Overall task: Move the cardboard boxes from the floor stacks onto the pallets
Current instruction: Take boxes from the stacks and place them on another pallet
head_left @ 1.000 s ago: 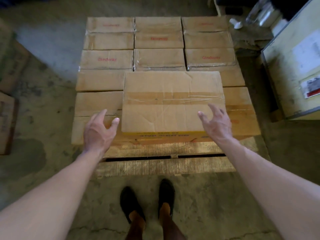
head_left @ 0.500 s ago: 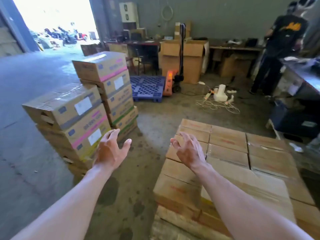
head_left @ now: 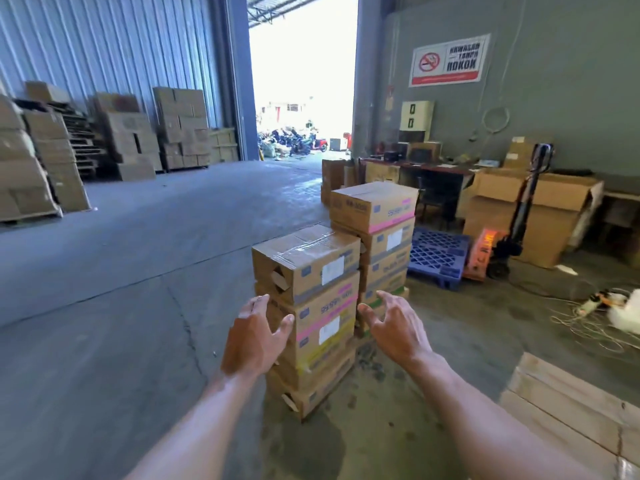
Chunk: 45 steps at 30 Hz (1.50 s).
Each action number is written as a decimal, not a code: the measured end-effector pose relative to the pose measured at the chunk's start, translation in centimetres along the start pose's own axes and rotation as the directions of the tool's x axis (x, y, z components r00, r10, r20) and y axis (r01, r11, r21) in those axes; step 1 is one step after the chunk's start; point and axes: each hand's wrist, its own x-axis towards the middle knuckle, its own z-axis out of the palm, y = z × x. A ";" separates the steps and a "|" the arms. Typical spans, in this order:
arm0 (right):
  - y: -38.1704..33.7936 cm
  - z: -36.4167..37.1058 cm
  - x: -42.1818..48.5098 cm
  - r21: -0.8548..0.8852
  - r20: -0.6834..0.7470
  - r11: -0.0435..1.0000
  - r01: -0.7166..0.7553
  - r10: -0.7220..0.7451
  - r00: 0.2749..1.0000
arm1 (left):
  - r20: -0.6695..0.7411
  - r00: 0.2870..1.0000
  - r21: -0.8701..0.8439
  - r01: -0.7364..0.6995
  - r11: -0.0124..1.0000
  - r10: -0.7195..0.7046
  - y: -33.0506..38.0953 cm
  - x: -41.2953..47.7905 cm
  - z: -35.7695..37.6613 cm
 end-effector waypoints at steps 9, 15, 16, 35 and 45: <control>1.8 4.5 16.6 0.010 -0.003 0.999 -0.050 0.050 0.999 | 0.043 0.998 -0.018 0.051 0.999 -0.050 -2.2 13.5 8.6; 4.1 7.3 29.4 0.016 0.053 0.996 -0.084 0.083 0.995 | 0.074 0.993 -0.001 0.091 0.996 -0.090 -3.1 24.8 14.7; 4.3 7.8 31.4 0.011 0.062 0.996 -0.087 0.086 0.994 | 0.078 0.992 0.008 0.100 0.995 -0.100 -3.3 26.5 15.6; 10.1 18.9 66.3 -0.056 0.226 0.997 -0.045 0.056 0.972 | 0.040 0.944 0.054 0.325 0.944 -0.327 -9.2 52.3 31.5; 19.5 24.1 79.8 -0.104 0.419 0.988 0.113 -0.059 0.906 | -0.335 0.653 -0.001 0.721 0.693 -0.679 -9.1 48.5 39.4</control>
